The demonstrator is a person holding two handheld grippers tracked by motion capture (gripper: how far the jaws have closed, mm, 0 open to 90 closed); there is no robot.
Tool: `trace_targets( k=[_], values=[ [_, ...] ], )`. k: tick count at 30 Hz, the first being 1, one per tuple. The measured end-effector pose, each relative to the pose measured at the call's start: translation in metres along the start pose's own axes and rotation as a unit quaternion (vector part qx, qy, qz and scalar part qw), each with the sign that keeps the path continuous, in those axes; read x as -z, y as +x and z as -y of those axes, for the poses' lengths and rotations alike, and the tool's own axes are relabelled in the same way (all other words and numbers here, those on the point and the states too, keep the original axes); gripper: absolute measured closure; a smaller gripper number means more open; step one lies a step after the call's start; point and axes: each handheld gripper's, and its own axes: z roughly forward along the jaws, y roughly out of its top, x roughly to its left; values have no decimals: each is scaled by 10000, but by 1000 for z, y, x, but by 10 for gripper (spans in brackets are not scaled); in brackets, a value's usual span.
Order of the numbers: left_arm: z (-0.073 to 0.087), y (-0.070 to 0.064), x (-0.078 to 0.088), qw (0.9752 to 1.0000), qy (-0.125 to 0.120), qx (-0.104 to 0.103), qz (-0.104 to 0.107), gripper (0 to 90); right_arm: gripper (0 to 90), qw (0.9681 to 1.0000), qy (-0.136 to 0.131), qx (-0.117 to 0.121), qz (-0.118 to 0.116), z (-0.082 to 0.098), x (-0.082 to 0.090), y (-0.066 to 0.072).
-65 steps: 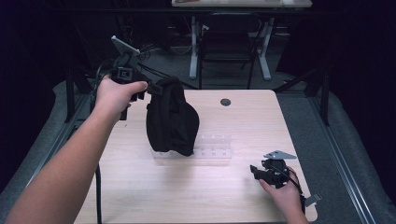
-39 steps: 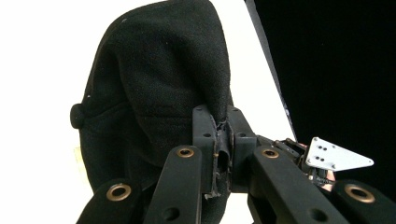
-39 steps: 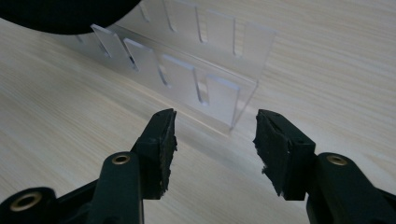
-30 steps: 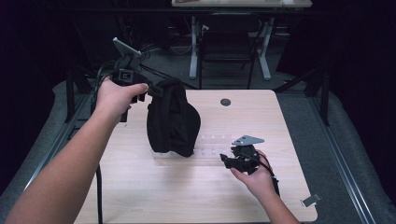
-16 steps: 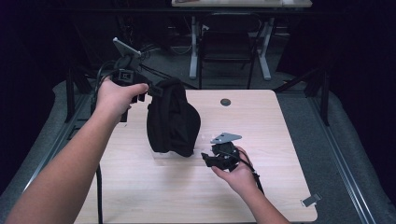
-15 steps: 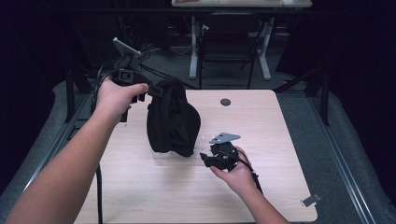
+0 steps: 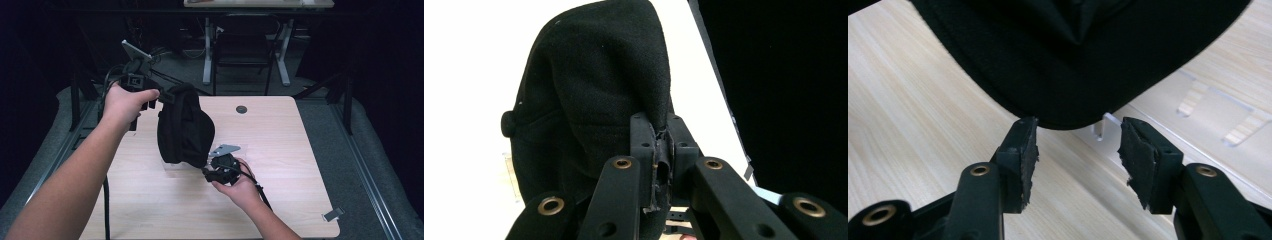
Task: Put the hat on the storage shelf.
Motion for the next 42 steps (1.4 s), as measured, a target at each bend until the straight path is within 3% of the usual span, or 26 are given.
trace_targets(
  k=[10,20,26,29,42],
  values=[
    [0,-4,-1,10000,19,-30,24,854,487,9999,-71,61,-131,-2,-2,11],
    [1,-7,-1,10000,37,-52,30,854,488,9997,-137,202,-98,-10,-9,25],
    [1,-7,0,10000,55,-46,3,854,573,9999,-118,122,-13,-12,-7,23],
    [1,-8,0,10000,66,-49,3,853,637,9998,-43,-11,-206,-11,-2,18],
    [1,-13,1,9999,140,-74,-64,852,750,9993,-32,-94,-361,-6,4,15]
  ],
)
